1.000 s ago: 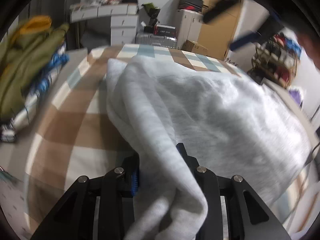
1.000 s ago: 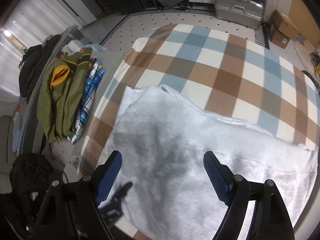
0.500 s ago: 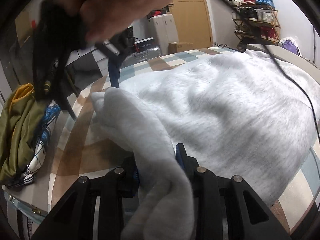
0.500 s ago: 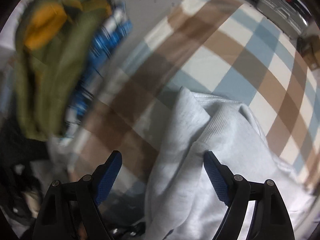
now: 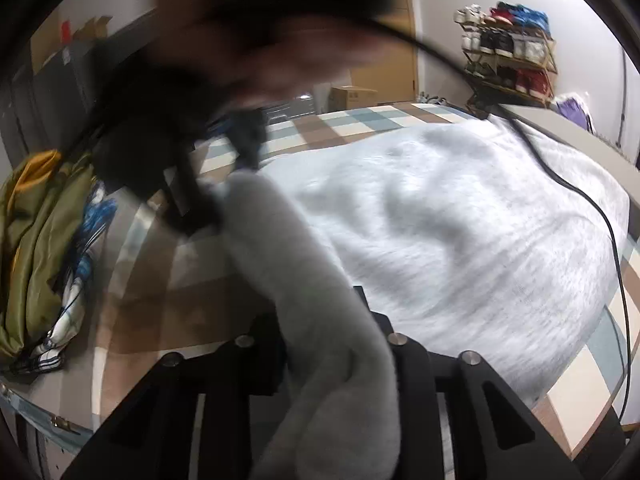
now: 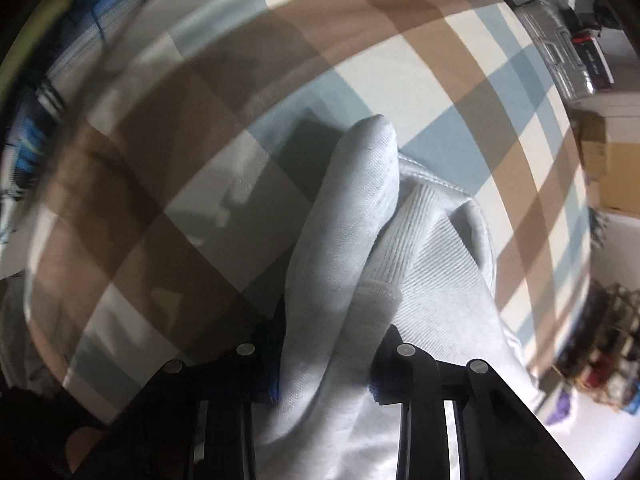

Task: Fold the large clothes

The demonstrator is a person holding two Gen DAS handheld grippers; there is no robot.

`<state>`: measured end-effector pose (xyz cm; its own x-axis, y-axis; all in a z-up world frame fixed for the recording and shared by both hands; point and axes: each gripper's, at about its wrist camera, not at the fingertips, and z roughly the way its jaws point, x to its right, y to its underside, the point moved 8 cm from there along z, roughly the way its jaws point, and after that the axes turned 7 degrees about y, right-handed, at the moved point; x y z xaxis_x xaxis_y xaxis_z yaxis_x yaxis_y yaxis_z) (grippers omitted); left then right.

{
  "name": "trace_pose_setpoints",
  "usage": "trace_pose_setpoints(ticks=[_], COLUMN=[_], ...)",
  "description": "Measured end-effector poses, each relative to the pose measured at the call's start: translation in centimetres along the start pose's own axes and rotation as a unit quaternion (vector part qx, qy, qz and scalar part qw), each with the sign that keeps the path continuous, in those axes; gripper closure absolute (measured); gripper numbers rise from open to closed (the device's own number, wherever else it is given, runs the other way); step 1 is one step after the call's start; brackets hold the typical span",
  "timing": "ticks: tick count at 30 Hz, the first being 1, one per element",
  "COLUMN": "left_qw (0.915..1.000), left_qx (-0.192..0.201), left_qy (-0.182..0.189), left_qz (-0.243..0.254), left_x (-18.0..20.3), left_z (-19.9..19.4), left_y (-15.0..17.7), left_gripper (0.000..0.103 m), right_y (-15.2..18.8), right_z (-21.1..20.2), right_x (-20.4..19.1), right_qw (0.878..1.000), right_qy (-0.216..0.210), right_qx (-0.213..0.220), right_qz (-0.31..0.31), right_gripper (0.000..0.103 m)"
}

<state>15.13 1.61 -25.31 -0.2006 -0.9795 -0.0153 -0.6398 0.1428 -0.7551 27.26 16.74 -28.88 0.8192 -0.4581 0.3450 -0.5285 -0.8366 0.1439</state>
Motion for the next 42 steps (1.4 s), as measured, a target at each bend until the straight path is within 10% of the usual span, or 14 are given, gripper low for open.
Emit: trace_pose_setpoints(ticks=[10, 16, 21, 25, 30, 36, 42], left_qw=[0.9985, 0.9977, 0.9908, 0.9844, 0.9768, 0.9423, 0.9695], left_qx=[0.022, 0.066, 0.075, 0.029, -0.007, -0.048, 0.043], left_qy=[-0.050, 0.004, 0.079, 0.148, 0.204, 0.328, 0.240], left_qz=[-0.003, 0.014, 0.080, 0.090, 0.064, -0.044, -0.025], left_x=[-10.5, -9.8, 1.8, 9.8, 13.5, 10.4, 8.6], left_z=[-7.1, -14.0, -12.9, -8.0, -4.6, -7.2, -10.1], left_y=[-4.7, -15.3, -17.6, -14.0, -11.4, -9.5, -11.4], left_gripper=[0.089, 0.091, 0.085, 0.053, 0.052, 0.049, 0.014], right_y=[-2.8, -0.1, 8.4, 14.5, 17.8, 17.5, 16.1], right_z=[-10.6, -21.1, -22.2, -15.0, -3.9, 2.4, 4.1], right_x=[3.4, 11.2, 18.1, 21.3, 23.1, 21.1, 20.5], right_qw=[0.959, 0.873, 0.815, 0.809, 0.823, 0.848, 0.861], right_qy=[-0.174, -0.295, -0.341, -0.342, -0.338, -0.332, -0.290], right_qx=[0.196, 0.348, 0.420, 0.397, 0.324, 0.264, 0.272], right_qz=[0.103, 0.173, 0.206, 0.265, 0.322, 0.318, 0.316], right_gripper=[0.088, 0.089, 0.089, 0.089, 0.089, 0.089, 0.089])
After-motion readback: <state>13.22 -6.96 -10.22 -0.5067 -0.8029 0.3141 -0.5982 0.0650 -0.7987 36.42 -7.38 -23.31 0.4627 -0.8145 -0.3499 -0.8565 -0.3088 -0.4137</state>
